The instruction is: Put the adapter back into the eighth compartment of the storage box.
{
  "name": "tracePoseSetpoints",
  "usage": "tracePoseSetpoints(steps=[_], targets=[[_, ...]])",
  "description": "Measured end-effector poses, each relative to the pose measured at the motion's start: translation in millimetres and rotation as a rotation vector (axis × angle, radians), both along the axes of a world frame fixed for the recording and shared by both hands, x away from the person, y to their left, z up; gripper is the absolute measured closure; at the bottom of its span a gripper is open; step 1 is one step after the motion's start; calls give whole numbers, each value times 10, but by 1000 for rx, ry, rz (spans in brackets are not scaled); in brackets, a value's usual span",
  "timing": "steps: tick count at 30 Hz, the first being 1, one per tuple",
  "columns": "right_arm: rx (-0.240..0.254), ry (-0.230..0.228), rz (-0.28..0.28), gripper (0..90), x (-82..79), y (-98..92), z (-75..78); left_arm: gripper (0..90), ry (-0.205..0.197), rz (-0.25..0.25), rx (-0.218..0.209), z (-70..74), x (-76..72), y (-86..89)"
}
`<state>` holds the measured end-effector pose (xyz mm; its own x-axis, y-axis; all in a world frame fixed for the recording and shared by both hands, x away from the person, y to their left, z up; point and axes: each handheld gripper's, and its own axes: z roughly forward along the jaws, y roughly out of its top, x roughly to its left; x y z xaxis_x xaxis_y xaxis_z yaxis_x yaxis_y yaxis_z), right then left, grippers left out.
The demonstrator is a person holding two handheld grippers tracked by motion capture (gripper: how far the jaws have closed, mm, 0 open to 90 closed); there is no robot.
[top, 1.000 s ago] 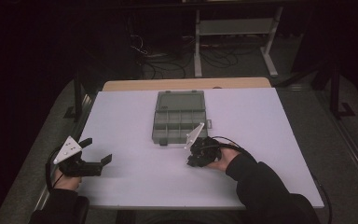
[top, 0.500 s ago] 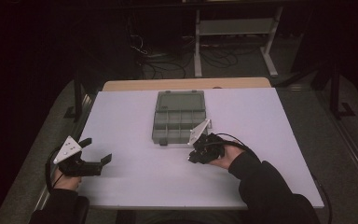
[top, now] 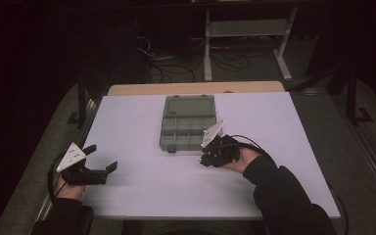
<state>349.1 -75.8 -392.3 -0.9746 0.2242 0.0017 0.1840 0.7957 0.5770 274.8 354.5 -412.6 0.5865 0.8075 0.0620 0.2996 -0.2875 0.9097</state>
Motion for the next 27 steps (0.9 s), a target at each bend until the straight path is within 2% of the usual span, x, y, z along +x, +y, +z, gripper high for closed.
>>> tracePoseSetpoints(steps=[12,27], targets=[[-12,-16,3,747,114,15,129,0,2,-3,8,-1,0,-4],[3,-44,-22,747,289,-52,344,0,1,-7,10,-1,-2,-6]])
